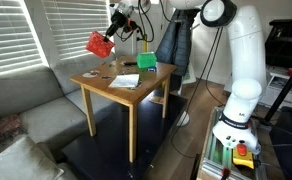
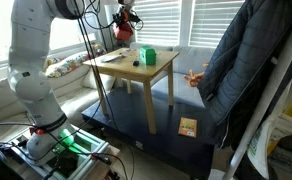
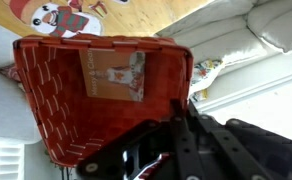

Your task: Pour the contents of the red basket on the counter

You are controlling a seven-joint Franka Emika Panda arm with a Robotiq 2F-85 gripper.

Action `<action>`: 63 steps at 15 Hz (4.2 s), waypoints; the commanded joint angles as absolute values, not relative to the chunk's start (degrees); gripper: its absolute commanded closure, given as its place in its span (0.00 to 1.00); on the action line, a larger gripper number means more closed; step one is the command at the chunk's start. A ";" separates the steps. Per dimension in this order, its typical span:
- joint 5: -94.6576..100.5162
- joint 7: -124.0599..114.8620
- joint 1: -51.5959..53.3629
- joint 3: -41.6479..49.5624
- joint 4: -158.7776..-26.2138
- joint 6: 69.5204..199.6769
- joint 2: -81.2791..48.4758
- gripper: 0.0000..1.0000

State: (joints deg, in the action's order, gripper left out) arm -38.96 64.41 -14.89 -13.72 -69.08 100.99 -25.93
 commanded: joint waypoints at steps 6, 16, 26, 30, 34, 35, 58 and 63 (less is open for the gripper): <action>-59.48 71.42 -16.98 -9.24 -77.81 86.34 -24.30 0.99; -71.62 69.80 -16.11 -3.32 -81.40 74.21 -27.22 0.99; -83.04 65.31 -15.20 -1.49 -85.40 71.86 -30.68 0.99; -87.78 63.91 -15.20 -0.93 -87.19 71.88 -31.32 0.99; -93.30 63.43 -15.34 -0.59 -88.86 71.43 -31.81 0.99; -94.76 63.60 -15.31 -0.52 -89.20 71.47 -31.85 0.99; -68.03 57.22 -2.94 4.48 -83.30 89.06 -17.08 0.99; -52.56 54.99 0.21 2.42 -78.92 94.59 -18.06 0.99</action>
State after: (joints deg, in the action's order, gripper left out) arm -60.67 57.58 -1.20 3.54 -82.30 92.08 -17.18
